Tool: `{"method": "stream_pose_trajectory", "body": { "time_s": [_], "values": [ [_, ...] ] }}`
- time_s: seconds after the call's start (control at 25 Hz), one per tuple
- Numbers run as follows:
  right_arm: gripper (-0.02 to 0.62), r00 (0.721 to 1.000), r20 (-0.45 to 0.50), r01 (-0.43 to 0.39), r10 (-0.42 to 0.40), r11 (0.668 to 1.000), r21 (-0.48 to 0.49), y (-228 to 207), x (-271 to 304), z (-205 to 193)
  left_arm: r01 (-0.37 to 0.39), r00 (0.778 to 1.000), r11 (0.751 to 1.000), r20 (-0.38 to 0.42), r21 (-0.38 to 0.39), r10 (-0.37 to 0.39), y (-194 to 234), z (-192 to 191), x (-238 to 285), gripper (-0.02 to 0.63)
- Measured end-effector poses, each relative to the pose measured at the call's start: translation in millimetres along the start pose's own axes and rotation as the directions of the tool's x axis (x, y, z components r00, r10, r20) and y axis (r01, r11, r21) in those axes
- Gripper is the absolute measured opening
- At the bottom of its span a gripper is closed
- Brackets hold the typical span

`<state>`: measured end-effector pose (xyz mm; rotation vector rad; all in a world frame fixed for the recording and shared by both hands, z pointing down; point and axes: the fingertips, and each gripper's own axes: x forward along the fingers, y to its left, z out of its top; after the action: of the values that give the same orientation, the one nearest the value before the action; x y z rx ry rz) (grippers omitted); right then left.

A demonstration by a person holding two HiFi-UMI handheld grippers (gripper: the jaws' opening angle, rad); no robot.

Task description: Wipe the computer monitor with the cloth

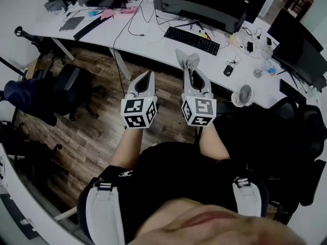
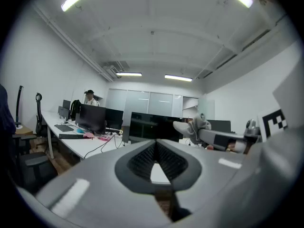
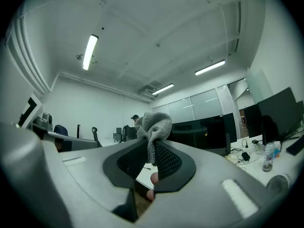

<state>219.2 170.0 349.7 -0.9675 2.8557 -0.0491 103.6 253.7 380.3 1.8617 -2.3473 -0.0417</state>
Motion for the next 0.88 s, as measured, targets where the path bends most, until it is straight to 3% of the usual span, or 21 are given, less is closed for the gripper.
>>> {"method": "stream_pose_trajectory", "body": {
  "time_s": [0.88],
  "values": [
    [0.038,0.999,0.003,0.038,-0.038,0.999,-0.023,84,33,-14,0.045,0.999,0.999,0.025,-0.024,-0.045,91,3,-25,0.054]
  ]
}}
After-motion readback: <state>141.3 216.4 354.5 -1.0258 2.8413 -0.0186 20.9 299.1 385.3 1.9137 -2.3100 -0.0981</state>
